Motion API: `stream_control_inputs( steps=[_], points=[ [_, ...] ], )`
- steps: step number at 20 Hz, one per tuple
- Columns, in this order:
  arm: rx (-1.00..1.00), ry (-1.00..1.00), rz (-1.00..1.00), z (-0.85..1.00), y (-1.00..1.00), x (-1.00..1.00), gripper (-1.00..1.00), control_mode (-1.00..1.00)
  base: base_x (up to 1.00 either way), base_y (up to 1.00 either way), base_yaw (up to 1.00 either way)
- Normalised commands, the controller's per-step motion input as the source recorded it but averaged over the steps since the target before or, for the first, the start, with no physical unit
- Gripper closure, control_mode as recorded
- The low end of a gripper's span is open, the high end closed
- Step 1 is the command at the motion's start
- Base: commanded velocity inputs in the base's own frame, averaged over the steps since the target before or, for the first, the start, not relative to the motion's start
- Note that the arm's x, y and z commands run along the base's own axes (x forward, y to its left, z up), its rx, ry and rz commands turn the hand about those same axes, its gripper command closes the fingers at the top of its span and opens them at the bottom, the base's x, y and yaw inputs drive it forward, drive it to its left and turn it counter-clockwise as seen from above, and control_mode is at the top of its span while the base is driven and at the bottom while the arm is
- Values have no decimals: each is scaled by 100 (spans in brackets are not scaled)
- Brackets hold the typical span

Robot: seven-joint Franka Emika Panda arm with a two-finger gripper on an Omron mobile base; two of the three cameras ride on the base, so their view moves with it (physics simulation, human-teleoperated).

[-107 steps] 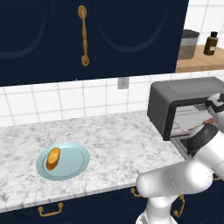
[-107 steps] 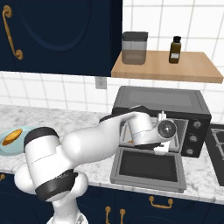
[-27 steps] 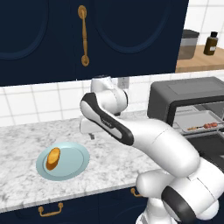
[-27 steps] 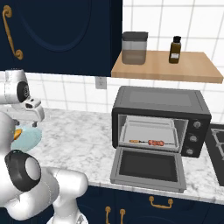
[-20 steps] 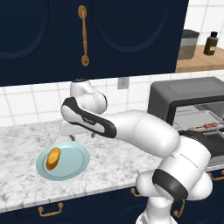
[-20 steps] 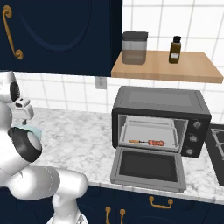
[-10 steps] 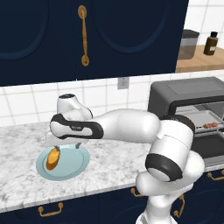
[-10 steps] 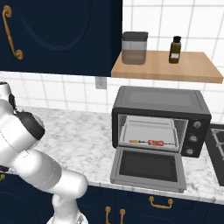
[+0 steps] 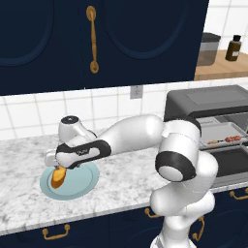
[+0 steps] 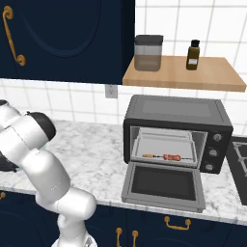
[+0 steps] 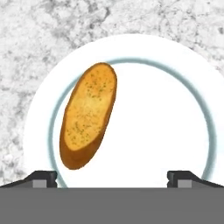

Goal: Pick up the kebab skewer and baguette bread, and place them inside the toaster oven. Close the toaster oven door and start by setting the timer.

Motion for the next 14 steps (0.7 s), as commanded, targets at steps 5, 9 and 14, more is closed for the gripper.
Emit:
stream_control_inputs(
  steps=[5,9,14],
  points=[
    [0,0,0,-4,40,13,-100,-100,0,0,0],
    [0,0,0,-26,9,2,-100,-100,0,0,0],
    [0,0,0,-33,7,4,-100,-100,0,0,0]
  ],
)
